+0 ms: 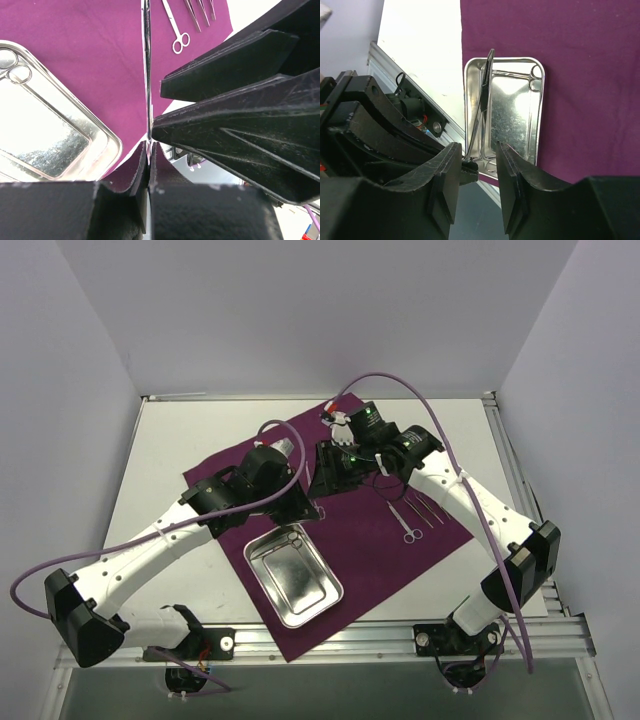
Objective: Open and lay out the surgical kit
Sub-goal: Place the medical item in the surgical kit.
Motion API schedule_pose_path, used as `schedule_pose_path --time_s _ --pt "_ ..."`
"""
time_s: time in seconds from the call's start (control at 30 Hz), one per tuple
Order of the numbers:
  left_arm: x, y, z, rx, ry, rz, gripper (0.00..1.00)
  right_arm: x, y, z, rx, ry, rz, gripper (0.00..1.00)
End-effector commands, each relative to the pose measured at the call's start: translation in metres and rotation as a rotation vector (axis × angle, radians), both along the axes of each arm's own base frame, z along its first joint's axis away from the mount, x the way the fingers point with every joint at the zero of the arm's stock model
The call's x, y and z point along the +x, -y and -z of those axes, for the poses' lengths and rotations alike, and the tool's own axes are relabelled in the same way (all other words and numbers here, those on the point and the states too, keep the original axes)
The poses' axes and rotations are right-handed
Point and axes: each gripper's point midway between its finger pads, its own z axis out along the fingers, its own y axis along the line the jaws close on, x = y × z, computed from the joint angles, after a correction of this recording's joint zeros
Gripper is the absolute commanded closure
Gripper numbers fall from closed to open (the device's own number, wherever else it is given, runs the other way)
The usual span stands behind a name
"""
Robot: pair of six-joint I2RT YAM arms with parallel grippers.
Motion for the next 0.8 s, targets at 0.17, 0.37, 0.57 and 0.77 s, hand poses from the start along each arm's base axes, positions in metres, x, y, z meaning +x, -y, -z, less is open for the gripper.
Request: schedule_pose_path --time_s 0.17,0.37,0.57,0.77 --pt "0.006 0.005 -0.028 -0.083 0.066 -0.002 0.98 -0.001 -0.006 -0.005 0.014 0.011 -0.031 0.64" --pt "0.007 0.007 -0.028 -0.088 0.065 0.002 0.98 -0.002 -0.012 -0.003 0.025 0.0 -0.046 0.66" --pt "0.008 0.009 -0.028 -0.091 0.064 0.008 0.98 -0.005 -0.015 -0.001 0.031 -0.012 -0.064 0.89" --pt "0.006 0.001 -0.017 -0.077 0.039 0.001 0.51 0.002 0.005 0.009 -0.072 0.026 -0.022 1.0"
